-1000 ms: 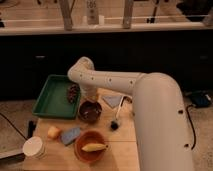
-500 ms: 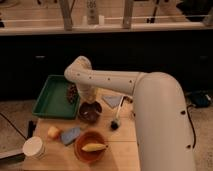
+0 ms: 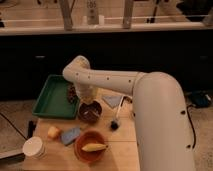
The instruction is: Place fork in purple bowl
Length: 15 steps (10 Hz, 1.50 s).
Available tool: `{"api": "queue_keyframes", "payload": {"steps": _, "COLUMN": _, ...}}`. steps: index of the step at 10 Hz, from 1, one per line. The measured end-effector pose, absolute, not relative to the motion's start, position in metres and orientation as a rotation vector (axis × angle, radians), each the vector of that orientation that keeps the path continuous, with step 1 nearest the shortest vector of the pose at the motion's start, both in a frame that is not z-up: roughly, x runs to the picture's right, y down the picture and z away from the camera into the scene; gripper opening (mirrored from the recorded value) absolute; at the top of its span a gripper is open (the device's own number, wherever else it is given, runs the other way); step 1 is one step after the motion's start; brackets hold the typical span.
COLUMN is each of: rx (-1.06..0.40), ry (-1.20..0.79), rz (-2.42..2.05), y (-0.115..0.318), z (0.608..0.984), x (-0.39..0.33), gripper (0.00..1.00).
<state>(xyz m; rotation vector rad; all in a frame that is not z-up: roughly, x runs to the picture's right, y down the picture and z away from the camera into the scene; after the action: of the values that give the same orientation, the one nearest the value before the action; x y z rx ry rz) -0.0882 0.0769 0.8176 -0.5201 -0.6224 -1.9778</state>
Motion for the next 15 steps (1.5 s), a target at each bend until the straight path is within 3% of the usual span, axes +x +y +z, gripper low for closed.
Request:
{"api": "queue_keyframes", "payload": {"steps": 1, "rx": -0.52, "ry": -0.624, "rz": -1.978, "y": 0.0771, "z": 0.8175, "x": -0.0887, "gripper": 0.03}}
{"api": "queue_keyframes", "payload": {"steps": 7, "rx": -0.535, "ry": -0.663, "rz": -1.969, "y": 0.0809, "z": 0.8221, "x": -0.0879, "gripper": 0.66}}
{"api": "queue_keyframes", "payload": {"steps": 9, "rx": -0.541, "ry": -0.668, "rz": -1.973, "y": 0.0805, "z": 0.8236, "x": -0.088, "gripper": 0.79}}
{"api": "queue_keyframes", "payload": {"steps": 15, "rx": -0.537, "ry": -0.682, "rz": -1.985, "y": 0.0788, "z": 0.8257, "x": -0.09, "gripper": 0.8}}
